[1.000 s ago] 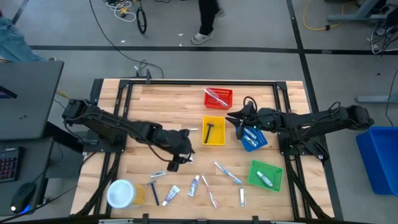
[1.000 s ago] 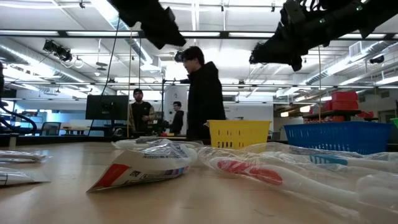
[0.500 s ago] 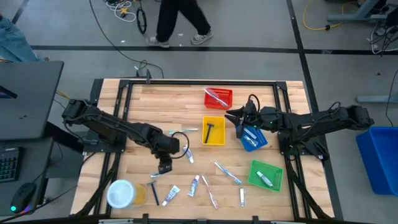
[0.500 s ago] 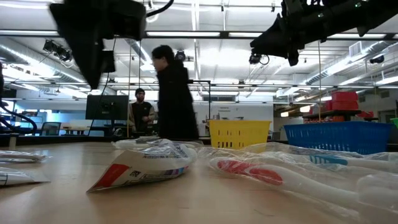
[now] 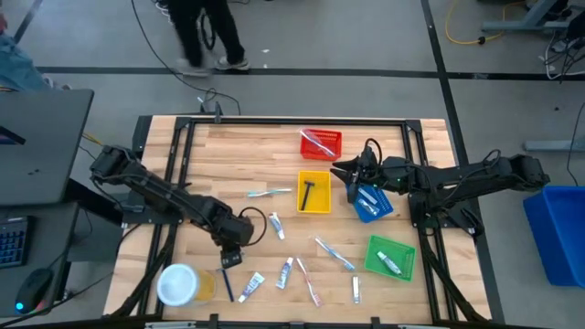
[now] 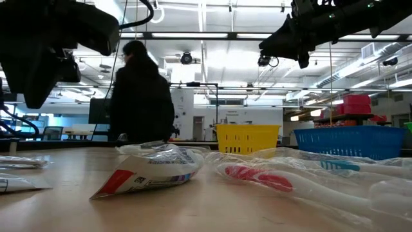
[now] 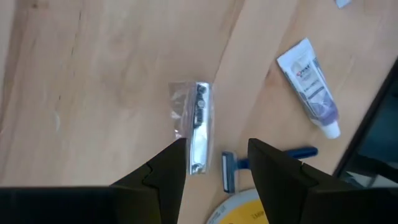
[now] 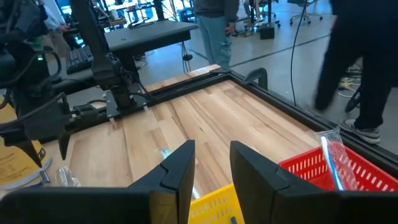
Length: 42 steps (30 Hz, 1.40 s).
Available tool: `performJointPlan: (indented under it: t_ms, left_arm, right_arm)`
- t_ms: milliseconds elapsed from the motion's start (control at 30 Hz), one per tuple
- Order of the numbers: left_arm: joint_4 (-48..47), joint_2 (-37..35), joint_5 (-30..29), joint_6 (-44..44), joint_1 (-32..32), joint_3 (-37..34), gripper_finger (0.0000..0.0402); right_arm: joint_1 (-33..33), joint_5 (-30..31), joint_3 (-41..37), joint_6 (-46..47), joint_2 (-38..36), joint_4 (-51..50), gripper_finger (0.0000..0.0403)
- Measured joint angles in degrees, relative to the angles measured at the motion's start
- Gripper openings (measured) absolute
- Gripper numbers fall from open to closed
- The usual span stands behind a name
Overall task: Pick & Place Travel size toiletries
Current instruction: Put the hand shaver into the yellow bin
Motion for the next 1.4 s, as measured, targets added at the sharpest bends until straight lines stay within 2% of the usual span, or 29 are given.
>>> performJointPlan:
  t_ms: [500, 700, 933, 1233, 1400]
  left_arm:
    - [3.97, 1.09, -9.86, -2.39, -10.21, 0.04, 0.018]
    - [6.61, 7.37, -5.34, 2.22, -10.81, -0.02, 0.0181]
    - [7.0, 7.67, -4.68, 0.03, -10.63, 0.04, 0.0182]
    - [5.76, 8.52, -5.32, -1.7, -11.9, 0.0, 0.0215]
    - [6.3, 9.39, -3.63, -1.94, -12.02, -0.87, 0.0218]
  right_arm:
    - [-0.02, 0.0, 0.0, 0.0, 0.0, -0.02, 0.0108]
    - [-0.01, 0.0, 0.0, 0.0, -0.02, 0.08, 0.0108]
    - [0.04, 0.0, 0.0, 0.02, -0.04, 0.04, 0.0108]
    - [0.04, -0.04, 0.0, 0.02, -0.04, 0.03, 0.0109]
    - [0.04, -0.09, 0.0, 0.02, -0.04, 0.0, 0.0109]
